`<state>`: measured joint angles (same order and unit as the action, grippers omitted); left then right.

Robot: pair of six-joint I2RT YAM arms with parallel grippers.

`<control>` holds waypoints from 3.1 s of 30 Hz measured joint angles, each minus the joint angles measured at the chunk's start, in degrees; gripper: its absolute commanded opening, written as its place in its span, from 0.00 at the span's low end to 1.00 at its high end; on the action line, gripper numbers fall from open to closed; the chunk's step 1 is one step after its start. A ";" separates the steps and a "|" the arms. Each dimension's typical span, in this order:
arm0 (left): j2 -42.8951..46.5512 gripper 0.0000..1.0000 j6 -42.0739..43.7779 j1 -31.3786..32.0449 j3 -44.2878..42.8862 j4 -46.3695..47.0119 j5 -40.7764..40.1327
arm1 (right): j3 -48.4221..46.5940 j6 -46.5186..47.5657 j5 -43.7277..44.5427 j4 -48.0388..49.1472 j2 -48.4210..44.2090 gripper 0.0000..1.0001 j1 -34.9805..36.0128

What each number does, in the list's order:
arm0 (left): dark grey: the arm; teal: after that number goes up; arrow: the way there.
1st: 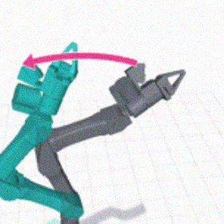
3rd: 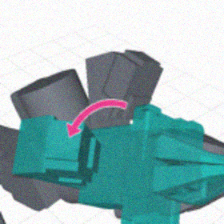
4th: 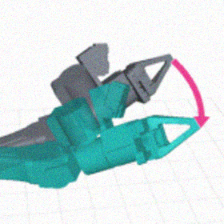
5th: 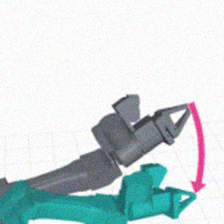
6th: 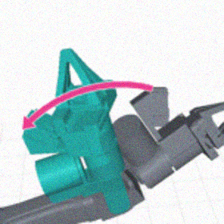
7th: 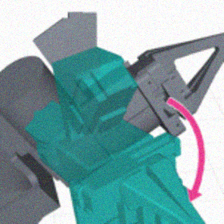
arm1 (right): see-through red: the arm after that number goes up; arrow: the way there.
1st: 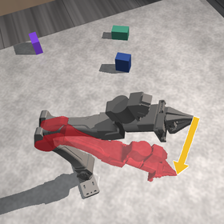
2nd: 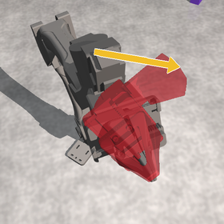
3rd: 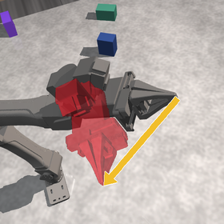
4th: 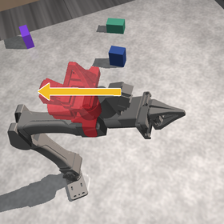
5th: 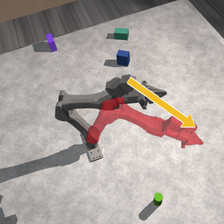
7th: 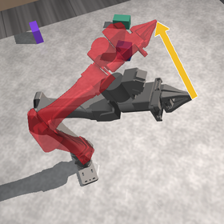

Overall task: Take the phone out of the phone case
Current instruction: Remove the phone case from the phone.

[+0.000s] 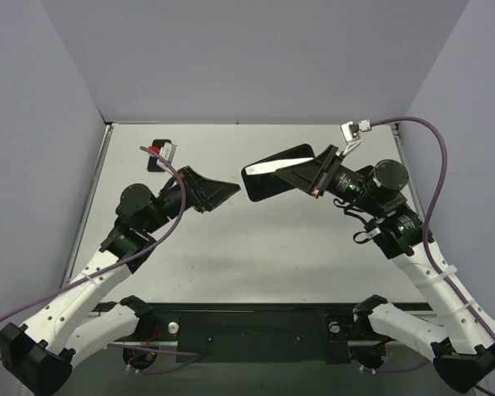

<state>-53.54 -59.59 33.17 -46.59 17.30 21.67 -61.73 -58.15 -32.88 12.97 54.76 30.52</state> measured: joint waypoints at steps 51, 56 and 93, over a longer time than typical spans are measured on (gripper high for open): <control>-4.55 0.66 -17.99 6.29 -2.73 22.32 13.07 | -2.19 -4.57 -2.78 -0.35 -1.05 0.00 -3.93; -4.68 0.67 -17.94 6.43 -2.64 22.38 12.79 | -2.19 -5.62 -2.73 1.27 -1.01 0.00 -3.91; -9.03 0.53 -23.89 5.95 -2.19 25.31 6.97 | -1.68 3.67 1.03 0.55 -0.50 0.00 0.96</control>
<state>-62.57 -83.48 39.11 -48.77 42.61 28.64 -63.42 -54.48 -31.86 13.52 54.26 31.48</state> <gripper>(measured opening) 0.574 0.120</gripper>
